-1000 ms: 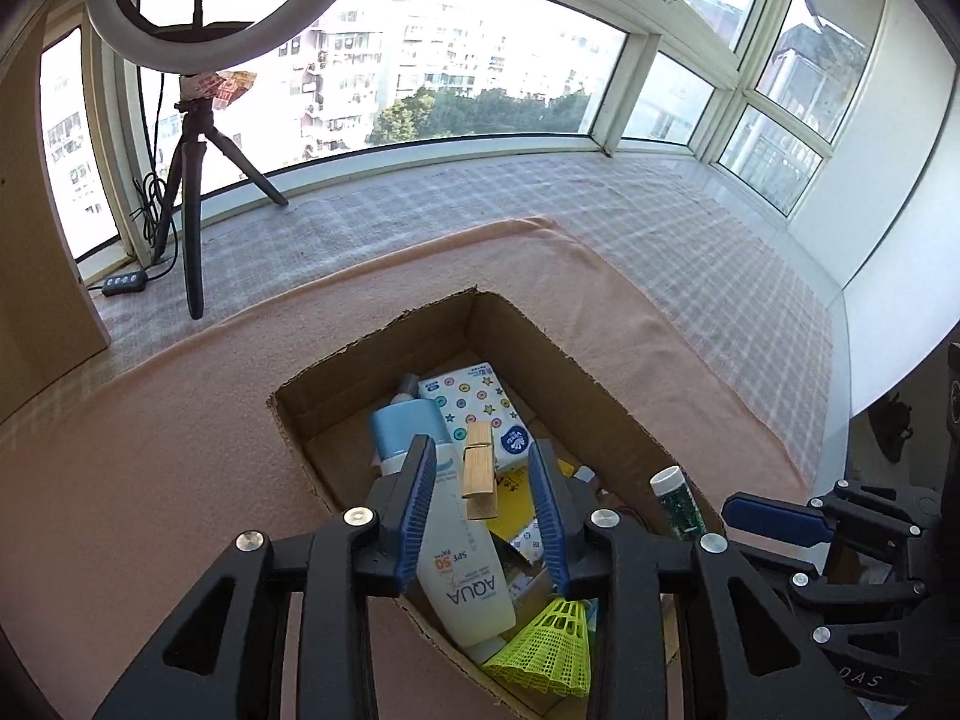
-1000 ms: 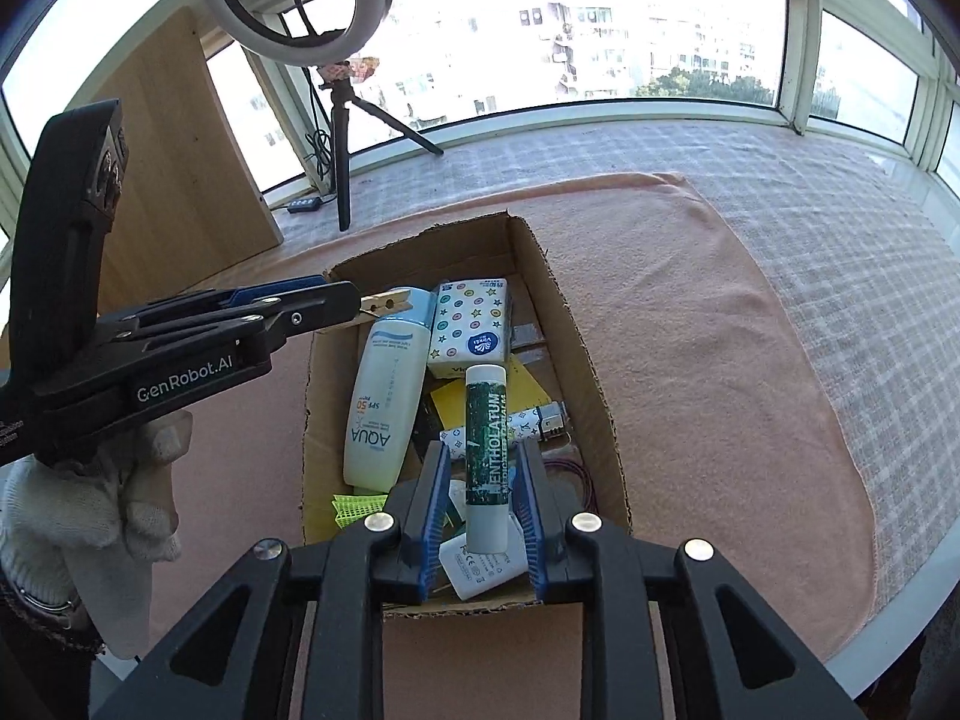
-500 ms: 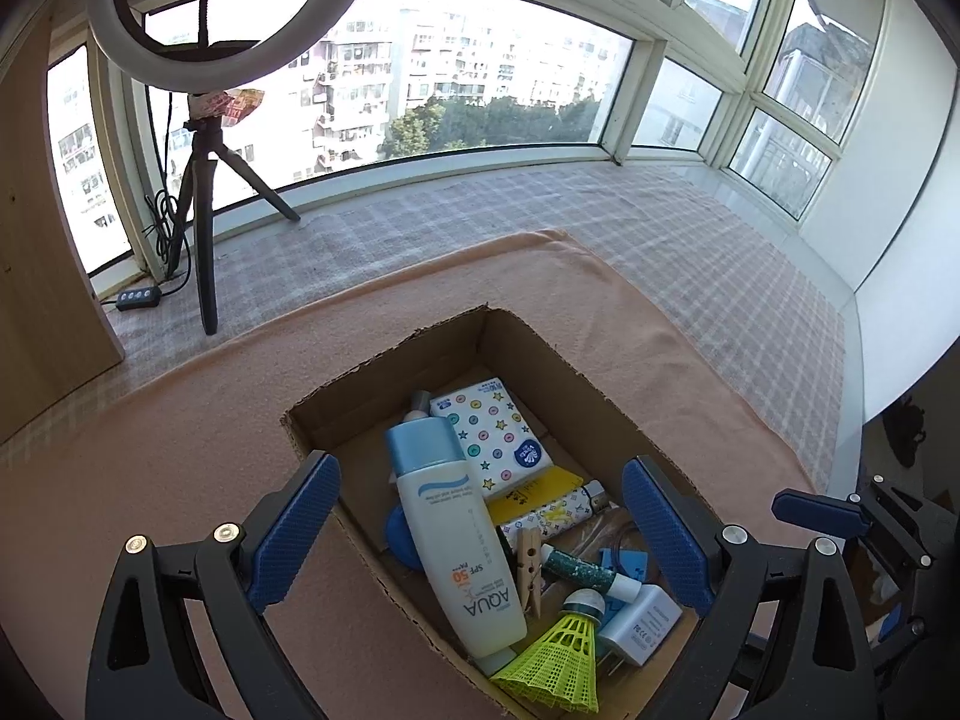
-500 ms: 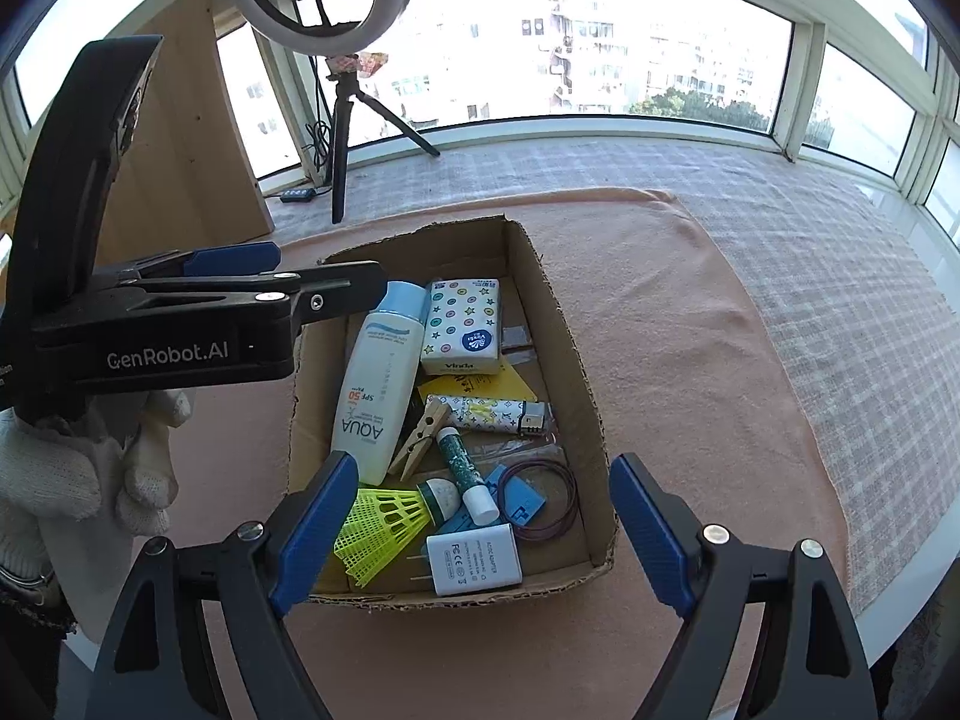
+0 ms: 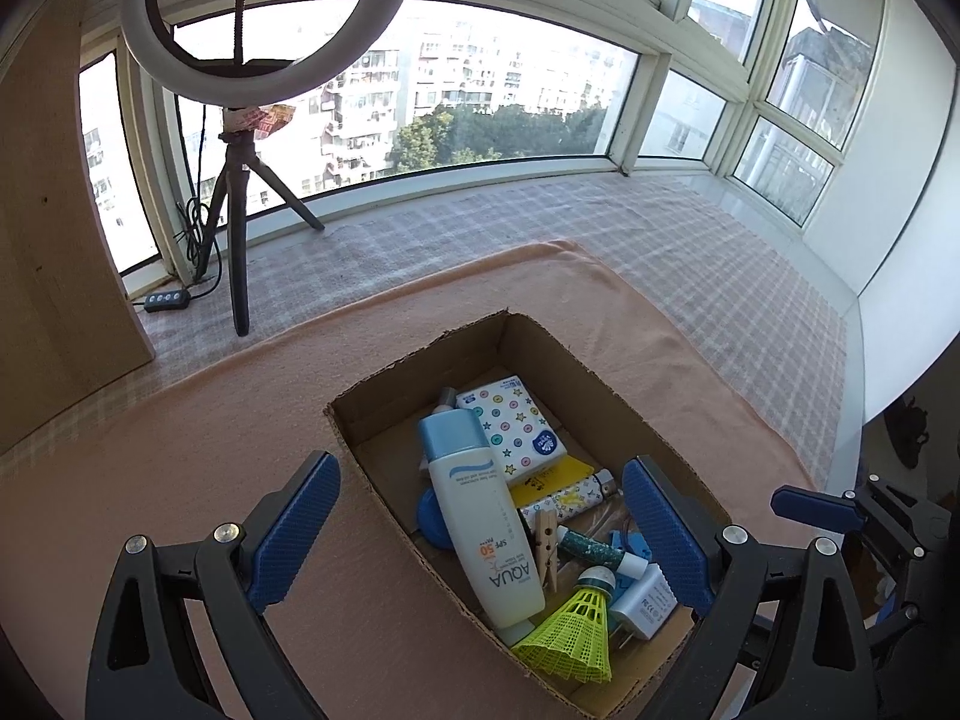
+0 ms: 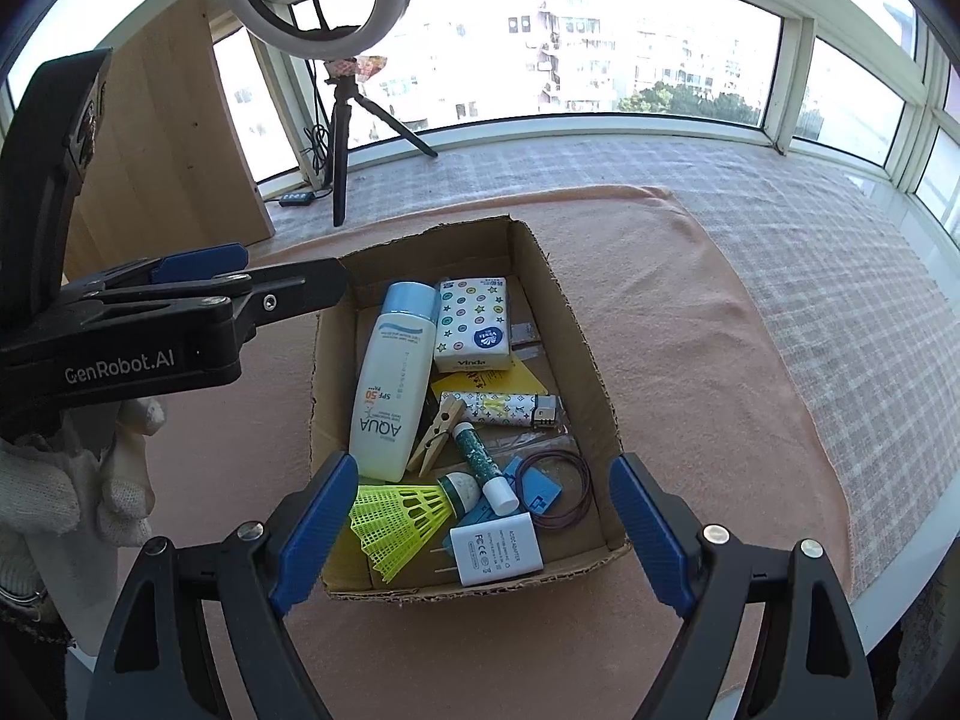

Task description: Organize objects

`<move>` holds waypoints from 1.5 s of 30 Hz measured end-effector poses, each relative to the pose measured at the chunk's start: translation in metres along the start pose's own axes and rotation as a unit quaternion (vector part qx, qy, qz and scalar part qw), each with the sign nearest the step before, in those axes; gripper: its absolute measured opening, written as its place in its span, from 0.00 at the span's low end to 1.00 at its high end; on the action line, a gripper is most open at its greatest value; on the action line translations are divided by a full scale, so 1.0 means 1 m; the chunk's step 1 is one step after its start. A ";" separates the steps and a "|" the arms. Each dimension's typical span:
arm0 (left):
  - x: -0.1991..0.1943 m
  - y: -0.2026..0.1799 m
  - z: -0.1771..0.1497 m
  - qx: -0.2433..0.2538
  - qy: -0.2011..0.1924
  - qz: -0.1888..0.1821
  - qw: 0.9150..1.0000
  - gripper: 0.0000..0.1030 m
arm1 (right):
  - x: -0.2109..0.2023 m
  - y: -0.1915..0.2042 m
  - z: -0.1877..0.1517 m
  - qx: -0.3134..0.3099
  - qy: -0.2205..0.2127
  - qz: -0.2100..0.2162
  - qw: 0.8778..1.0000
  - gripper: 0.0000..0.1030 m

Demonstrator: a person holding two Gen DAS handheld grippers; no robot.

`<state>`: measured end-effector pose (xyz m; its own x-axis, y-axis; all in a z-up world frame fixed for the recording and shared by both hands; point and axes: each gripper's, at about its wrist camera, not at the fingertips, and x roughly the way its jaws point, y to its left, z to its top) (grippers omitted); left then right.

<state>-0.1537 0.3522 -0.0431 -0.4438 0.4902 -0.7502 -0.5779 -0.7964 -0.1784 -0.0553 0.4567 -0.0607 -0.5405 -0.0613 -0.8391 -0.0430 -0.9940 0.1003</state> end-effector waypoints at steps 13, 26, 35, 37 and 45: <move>-0.065 0.042 -0.030 -0.017 -0.018 0.034 0.999 0.94 | -0.016 0.048 -0.003 -0.005 -0.012 0.019 1.000 0.81; -0.143 0.121 -0.083 -0.065 -0.032 0.090 0.993 0.94 | -0.032 0.124 -0.005 -0.032 -0.029 0.042 0.998 0.81; -0.195 0.168 -0.138 -0.108 -0.031 0.135 0.984 0.94 | -0.040 0.179 -0.012 -0.057 -0.036 0.062 0.996 0.80; -0.206 0.172 -0.151 -0.114 -0.032 0.146 0.982 0.94 | -0.042 0.191 -0.015 -0.065 -0.040 0.065 0.995 0.81; -0.247 0.187 -0.192 -0.145 -0.042 0.177 0.972 0.94 | -0.056 0.239 -0.033 -0.105 -0.063 0.067 0.990 0.81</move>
<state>-0.0203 0.0142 -0.0138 -0.6420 0.1839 -0.7443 -0.1657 -0.9811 -0.0995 -0.0079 0.2196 -0.0068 -0.6312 -0.1955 -0.7506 0.2052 -0.9753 0.0815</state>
